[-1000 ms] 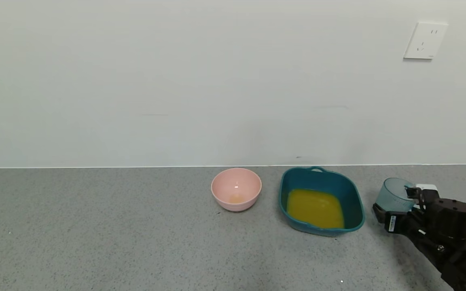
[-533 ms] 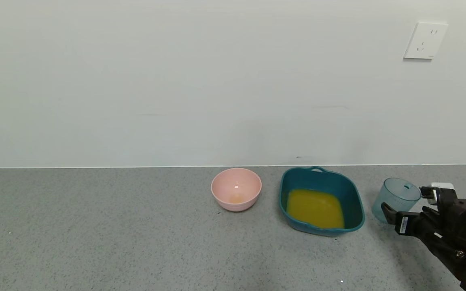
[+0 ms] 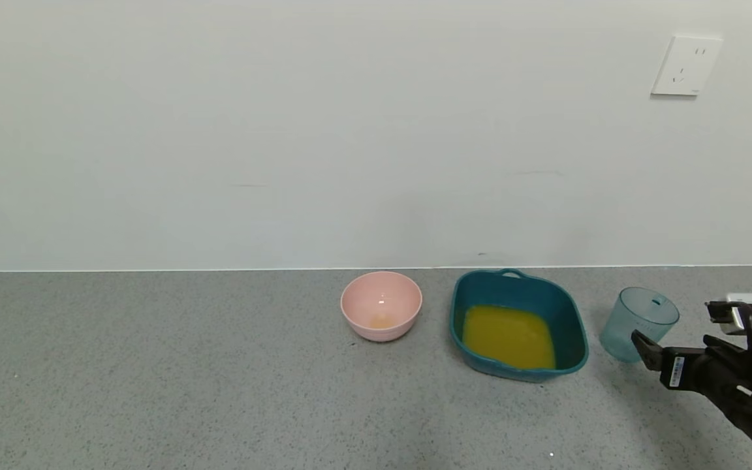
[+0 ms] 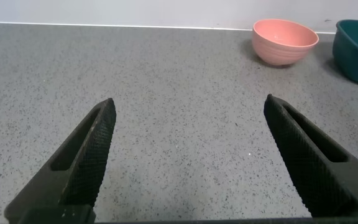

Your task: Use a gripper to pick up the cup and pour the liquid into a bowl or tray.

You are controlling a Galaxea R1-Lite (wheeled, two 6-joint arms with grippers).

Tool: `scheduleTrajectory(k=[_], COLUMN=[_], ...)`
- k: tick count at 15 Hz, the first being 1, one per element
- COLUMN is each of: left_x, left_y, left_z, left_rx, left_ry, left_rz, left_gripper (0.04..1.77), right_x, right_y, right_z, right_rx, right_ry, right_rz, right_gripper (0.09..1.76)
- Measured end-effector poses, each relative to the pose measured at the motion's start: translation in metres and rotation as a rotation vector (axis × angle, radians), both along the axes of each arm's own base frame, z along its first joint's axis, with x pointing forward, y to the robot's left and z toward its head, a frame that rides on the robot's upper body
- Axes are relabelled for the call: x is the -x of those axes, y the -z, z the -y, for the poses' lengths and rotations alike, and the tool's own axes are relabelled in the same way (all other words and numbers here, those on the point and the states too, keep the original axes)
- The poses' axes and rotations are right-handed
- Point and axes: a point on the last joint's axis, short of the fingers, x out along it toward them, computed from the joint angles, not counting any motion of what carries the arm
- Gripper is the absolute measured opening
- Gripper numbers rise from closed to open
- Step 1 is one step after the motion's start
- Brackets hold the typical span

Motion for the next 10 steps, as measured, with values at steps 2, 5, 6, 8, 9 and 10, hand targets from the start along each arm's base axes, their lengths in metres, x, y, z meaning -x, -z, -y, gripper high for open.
scheduleTrajectory(k=[2, 5, 6, 8, 9, 10], left_x=[0.0, 0.0, 0.0, 0.0, 0.0, 0.0], left_y=[0.0, 0.0, 0.0, 0.0, 0.0, 0.0], left_z=[0.0, 0.0, 0.0, 0.0, 0.0, 0.0], left_rx=[0.0, 0.0, 0.0, 0.0, 0.0, 0.0], left_ry=[0.0, 0.0, 0.0, 0.0, 0.0, 0.0], left_rz=[0.0, 0.0, 0.0, 0.0, 0.0, 0.0], left_gripper=[1.72, 1.72, 1.72, 1.72, 1.72, 1.72], right_x=[0.006, 0.015, 0.02, 0.032, 0.039, 0.046], right_y=[-0.008, -0.028, -0.036, -0.053, -0.062, -0.071], right_z=[-0.001, -0.004, -0.004, -0.006, -0.007, -0.007], right_rx=[-0.001, -0.011, -0.02, -0.045, -0.061, -0.076], right_ry=[-0.005, -0.028, -0.043, -0.077, -0.095, -0.115], right_rz=[-0.054, -0.108, -0.119, -0.139, -0.139, -0.132], right_gripper=[1.7, 1.7, 1.7, 1.7, 1.7, 1.7])
